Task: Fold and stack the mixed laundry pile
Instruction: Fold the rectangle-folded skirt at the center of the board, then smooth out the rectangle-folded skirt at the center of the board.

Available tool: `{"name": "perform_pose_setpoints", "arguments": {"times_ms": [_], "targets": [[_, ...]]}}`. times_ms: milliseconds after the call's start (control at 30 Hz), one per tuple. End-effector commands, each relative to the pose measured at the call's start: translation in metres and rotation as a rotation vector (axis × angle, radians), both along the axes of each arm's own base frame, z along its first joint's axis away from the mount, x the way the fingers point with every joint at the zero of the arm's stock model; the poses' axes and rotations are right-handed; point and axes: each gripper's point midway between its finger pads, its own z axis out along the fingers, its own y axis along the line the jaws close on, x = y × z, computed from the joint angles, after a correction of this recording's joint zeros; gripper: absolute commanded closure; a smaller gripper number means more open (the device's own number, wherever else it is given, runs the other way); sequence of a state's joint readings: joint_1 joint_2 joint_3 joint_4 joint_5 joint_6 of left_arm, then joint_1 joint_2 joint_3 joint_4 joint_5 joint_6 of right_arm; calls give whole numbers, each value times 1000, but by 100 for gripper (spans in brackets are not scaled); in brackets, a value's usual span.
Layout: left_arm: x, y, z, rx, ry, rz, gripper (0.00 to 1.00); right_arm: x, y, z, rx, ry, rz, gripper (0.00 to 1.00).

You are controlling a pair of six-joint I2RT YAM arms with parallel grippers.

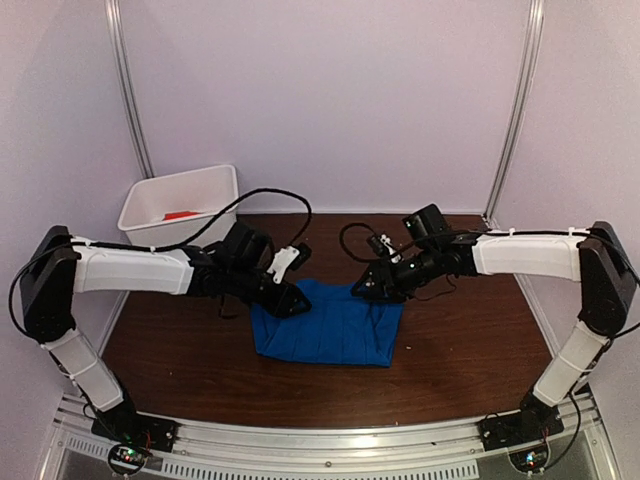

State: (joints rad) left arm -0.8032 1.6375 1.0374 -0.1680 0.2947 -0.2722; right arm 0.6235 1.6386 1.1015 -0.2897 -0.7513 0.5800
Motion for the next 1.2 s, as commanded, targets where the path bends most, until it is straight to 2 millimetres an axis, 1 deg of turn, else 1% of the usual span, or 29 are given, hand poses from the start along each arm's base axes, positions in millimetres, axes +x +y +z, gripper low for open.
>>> {"name": "perform_pose_setpoints", "arguments": {"times_ms": [0, 33, 67, 133, 233, 333, 367, 433, 467, 500, 533, 600, 633, 700, 767, 833, 900, 933, 967, 1033, 1067, 1167], "targets": [[4, -34, 0, -215, 143, 46, 63, 24, 25, -1, 138, 13, -41, 50], [10, -34, -10, -207, 160, 76, 63, 26, 26, -13, 131, 40, -44, 50], [17, -33, -23, -195, 180, 113, 64, 31, 29, -20, 139, 46, -44, 50], [34, -27, -45, -184, 236, 181, 65, 41, 30, -43, 124, 79, -54, 51], [52, -16, -69, -118, 259, 266, 69, 58, 13, -81, 25, 126, -97, 53], [61, -9, -89, -50, 290, 313, 70, 77, -11, -111, -109, 128, -143, 53], [60, -4, -99, -17, 317, 329, 68, 82, -18, -120, -147, 130, -152, 53], [59, -2, -109, 19, 353, 331, 62, 93, -30, -134, -221, 123, -157, 53], [60, -5, -108, 18, 355, 319, 57, 99, -34, -139, -256, 114, -155, 53], [61, -7, -104, 13, 351, 309, 53, 108, -36, -137, -281, 85, -145, 53], [64, -9, -96, 3, 337, 308, 50, 113, -39, -137, -304, 67, -141, 53], [71, -8, -76, -2, 289, 307, 43, 126, -46, -123, -348, 3, -143, 52], [76, -4, -64, 6, 257, 317, 41, 133, -49, -112, -373, -31, -146, 52], [88, 8, -36, 28, 169, 333, 37, 143, -55, -82, -411, -104, -149, 49], [98, 23, -2, 27, 81, 366, 33, 145, -55, -47, -412, -182, -162, 46], [102, 36, 34, 0, 7, 388, 31, 141, -49, -13, -406, -274, -161, 43], [102, 50, 65, -23, -57, 420, 26, 131, -42, 8, -440, -343, -139, 39], [100, 58, 79, -33, -86, 440, 12, 125, -39, 12, -467, -360, -120, 38], [99, 66, 91, -39, -109, 461, 4, 118, -36, 13, -499, -366, -102, 37], [94, 82, 108, -49, -136, 501, 2, 104, -30, 5, -564, -349, -64, 35], [92, 90, 114, -51, -146, 527, 2, 97, -27, 1, -589, -343, -51, 29], [84, 110, 125, -63, -149, 576, 2, 83, -13, -13, -634, -344, -35, 24]]}}
